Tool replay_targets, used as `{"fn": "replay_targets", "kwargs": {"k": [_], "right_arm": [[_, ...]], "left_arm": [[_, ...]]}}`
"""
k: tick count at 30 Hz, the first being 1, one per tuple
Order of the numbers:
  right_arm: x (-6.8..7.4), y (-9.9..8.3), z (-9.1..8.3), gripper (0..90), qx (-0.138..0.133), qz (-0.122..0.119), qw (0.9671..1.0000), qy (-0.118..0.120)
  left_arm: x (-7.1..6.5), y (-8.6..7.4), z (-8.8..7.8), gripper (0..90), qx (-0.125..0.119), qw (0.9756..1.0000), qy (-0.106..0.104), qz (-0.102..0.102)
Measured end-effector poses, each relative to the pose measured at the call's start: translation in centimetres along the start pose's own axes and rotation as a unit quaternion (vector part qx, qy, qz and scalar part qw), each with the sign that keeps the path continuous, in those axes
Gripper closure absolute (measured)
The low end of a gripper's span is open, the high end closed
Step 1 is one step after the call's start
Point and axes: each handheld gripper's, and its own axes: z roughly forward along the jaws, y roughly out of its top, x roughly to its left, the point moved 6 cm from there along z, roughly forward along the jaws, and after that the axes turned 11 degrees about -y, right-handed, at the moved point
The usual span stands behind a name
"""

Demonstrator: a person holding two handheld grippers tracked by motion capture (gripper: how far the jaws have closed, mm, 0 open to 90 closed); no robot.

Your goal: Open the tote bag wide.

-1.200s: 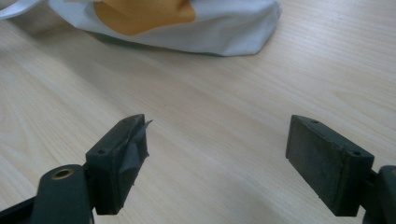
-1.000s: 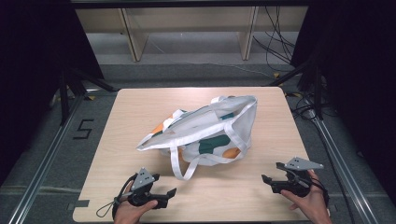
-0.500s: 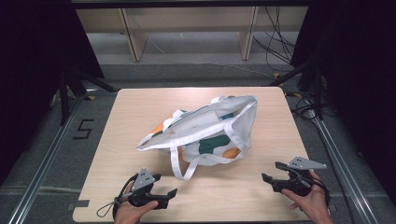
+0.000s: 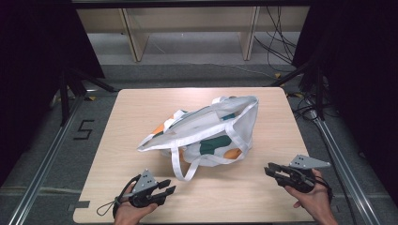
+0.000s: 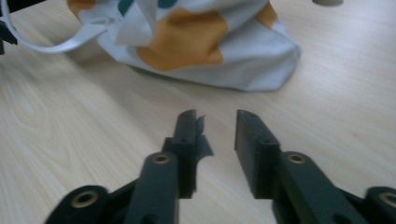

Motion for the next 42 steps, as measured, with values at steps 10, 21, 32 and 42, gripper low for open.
{"fn": "replay_targets", "kwargs": {"k": [10,21,32,42], "right_arm": [[0.4,4.7,-0.6,90.0,-0.047,-0.042,0.998,0.001],[2.0,14.2,-1.3,90.0,-0.094,-0.096,0.9907,0.018],[2.3,20.9,1.4,90.0,-0.101,-0.122,0.9873,0.007],[1.4,23.1,3.4,90.0,-0.083,-0.123,0.9889,-0.012]], "left_arm": [[0.0,4.4,-1.2,89.3,-0.01,0.9997,0.001,0.021],[2.2,12.1,-1.7,89.3,-0.03,0.9981,0.02,0.051],[6.1,14.4,-0.6,89.1,-0.025,0.9975,0.056,0.035],[8.5,14.9,0.4,88.5,-0.024,0.9975,0.065,0.014]]}}
